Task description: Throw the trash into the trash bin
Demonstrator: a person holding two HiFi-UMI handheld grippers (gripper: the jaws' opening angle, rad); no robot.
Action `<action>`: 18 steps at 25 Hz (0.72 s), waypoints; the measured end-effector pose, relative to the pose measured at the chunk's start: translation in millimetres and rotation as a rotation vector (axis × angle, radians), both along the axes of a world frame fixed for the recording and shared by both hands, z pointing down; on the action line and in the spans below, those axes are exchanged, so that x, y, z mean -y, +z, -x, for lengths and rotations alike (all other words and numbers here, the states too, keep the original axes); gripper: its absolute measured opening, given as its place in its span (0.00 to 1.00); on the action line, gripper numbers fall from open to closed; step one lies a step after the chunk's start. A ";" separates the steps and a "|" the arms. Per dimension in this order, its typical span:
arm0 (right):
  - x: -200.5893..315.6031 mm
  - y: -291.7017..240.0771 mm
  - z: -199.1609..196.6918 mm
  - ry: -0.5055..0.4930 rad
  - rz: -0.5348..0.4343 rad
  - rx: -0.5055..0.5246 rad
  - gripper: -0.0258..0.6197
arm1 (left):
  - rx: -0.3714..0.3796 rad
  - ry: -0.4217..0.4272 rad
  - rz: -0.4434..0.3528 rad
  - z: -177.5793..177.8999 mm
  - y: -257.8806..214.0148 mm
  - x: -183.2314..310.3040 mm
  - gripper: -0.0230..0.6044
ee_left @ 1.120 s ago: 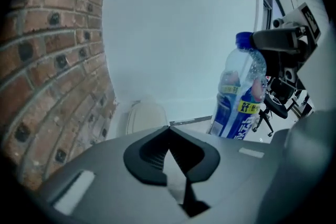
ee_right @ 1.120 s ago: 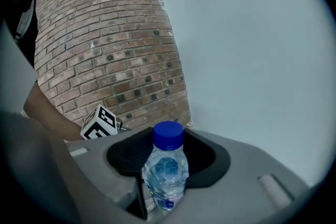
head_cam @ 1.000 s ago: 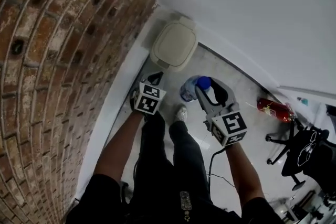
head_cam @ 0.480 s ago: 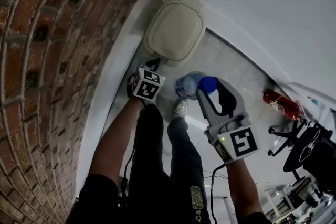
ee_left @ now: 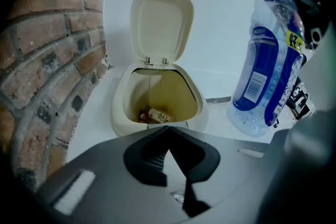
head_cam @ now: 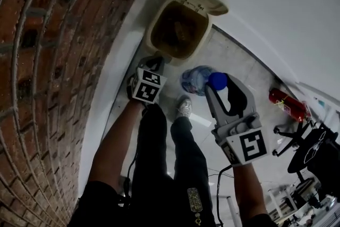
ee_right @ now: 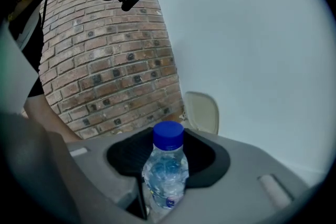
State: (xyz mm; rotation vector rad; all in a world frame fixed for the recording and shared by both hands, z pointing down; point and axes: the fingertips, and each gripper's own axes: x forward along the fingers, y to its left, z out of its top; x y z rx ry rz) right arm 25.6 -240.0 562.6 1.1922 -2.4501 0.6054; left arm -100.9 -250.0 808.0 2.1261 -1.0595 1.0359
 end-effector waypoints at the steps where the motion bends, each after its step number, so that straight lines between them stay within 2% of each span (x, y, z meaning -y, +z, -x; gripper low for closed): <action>1: 2.5 -1.0 0.7 0.004 0.000 0.003 0.32 | -0.003 -0.008 -0.006 0.4 -3.1 -0.4 0.05; 7: 30.3 -8.1 11.1 0.024 -0.063 0.014 0.32 | -0.039 0.000 -0.022 -0.1 -23.0 -0.8 0.05; 10: 48.2 -19.3 23.8 0.025 -0.141 0.036 0.32 | -0.051 0.002 -0.016 5.3 -28.5 2.6 0.05; 13: 66.8 -17.7 37.6 -0.004 -0.223 0.014 0.32 | -0.054 -0.009 -0.010 13.8 -32.7 7.6 0.05; 18: 93.3 33.2 61.8 -0.021 -0.194 -0.047 0.32 | -0.073 -0.055 0.016 26.2 -45.0 14.9 0.05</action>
